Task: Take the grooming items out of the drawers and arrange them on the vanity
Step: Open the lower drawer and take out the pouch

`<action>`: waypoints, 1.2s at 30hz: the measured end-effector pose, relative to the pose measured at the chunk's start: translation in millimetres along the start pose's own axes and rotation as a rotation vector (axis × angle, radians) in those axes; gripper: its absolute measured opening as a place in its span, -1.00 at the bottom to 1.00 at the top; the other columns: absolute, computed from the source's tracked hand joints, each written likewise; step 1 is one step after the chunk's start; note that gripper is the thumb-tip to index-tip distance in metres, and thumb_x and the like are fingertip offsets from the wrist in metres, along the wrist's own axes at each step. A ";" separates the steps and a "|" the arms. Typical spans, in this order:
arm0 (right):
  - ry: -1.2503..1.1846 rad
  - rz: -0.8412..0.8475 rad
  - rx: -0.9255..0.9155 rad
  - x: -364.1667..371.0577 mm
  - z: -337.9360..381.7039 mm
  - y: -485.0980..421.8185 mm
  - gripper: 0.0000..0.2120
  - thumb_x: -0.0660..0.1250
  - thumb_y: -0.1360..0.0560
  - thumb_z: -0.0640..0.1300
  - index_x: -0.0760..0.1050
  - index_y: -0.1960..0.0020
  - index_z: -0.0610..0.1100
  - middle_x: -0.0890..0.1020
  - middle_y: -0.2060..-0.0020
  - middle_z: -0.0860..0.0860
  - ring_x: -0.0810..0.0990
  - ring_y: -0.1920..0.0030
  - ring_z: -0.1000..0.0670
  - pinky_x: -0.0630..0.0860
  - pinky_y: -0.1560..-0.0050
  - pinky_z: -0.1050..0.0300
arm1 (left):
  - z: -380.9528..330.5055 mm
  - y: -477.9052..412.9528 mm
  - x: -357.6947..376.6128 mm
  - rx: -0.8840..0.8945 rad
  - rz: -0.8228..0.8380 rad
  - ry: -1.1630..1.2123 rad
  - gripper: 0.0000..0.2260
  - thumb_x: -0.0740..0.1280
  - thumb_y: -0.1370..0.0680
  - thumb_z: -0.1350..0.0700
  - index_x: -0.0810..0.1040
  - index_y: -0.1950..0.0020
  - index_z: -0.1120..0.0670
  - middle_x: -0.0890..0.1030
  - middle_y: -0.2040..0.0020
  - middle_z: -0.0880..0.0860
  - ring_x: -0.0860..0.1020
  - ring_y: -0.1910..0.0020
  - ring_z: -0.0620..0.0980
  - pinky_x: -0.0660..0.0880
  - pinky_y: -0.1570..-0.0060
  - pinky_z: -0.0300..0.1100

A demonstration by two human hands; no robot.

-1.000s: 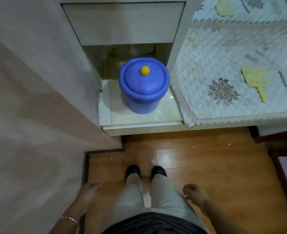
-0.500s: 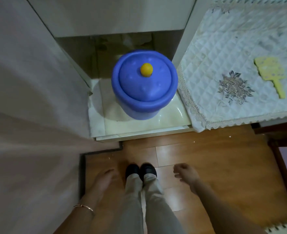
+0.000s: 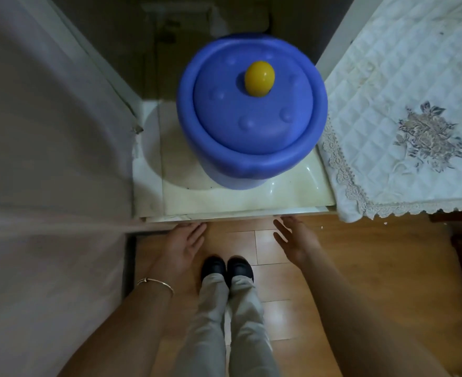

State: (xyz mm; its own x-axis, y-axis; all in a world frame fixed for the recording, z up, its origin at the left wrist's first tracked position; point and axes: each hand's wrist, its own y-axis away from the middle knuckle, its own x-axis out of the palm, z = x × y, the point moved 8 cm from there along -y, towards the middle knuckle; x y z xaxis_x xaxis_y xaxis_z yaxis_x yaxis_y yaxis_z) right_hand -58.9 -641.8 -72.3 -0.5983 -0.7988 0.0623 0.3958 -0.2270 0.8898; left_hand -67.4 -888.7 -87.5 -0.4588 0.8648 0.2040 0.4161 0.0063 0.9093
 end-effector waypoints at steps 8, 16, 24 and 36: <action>0.093 0.008 0.013 -14.8 -7.3 23.4 -0.83 0.08 -0.56 -0.32 0.44 0.08 -0.22 0.46 -0.13 -0.18 0.48 -0.13 -0.10 0.33 -0.35 -0.06 | 12.0 23.2 -10.9 -0.016 0.034 -0.024 -0.74 0.09 -0.59 0.28 0.42 -0.25 0.18 0.48 -0.23 0.09 0.41 -0.31 0.09 0.30 -0.26 -0.08; 0.872 -0.072 -0.199 -42.6 -18.8 67.7 -0.69 0.24 -0.52 -0.23 0.38 -0.26 -0.21 0.51 -0.22 -0.14 0.50 -0.19 -0.12 0.40 -0.29 -0.01 | 32.3 72.2 -35.1 0.101 -0.023 -0.478 -0.89 0.27 -0.52 0.27 0.54 0.15 0.10 0.56 0.15 0.07 0.55 0.04 0.10 0.49 0.16 -0.32; 1.244 -0.121 -0.974 -14.4 58.6 165.5 -0.83 0.31 -0.48 -0.18 0.56 -0.04 -0.19 0.62 0.03 -0.05 0.53 -0.02 -0.03 0.38 0.04 0.24 | -50.1 184.2 11.3 0.919 -0.036 -1.068 -0.87 0.26 -0.53 0.20 0.56 0.09 -0.01 0.57 0.11 -0.18 0.52 0.09 -0.28 0.37 0.08 -0.53; 1.493 -0.079 -0.913 -19.7 50.1 153.8 -0.65 0.21 -0.53 -0.02 0.46 -0.25 -0.17 0.57 -0.18 -0.08 0.43 -0.24 -0.09 0.34 -0.25 0.08 | -30.9 163.9 24.7 0.960 -0.043 -1.592 -0.70 0.12 -0.58 0.05 0.48 -0.24 0.10 0.54 -0.20 0.04 0.42 -0.24 0.03 0.37 -0.19 -0.13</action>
State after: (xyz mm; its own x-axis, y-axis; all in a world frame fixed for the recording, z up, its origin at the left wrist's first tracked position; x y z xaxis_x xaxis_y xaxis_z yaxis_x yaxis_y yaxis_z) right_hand -21.2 -633.1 86.0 0.2551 -0.4348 -0.8636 0.9439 -0.0815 0.3199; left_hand -34.8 -881.8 77.7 0.3604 0.4504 -0.8168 0.9321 -0.2069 0.2972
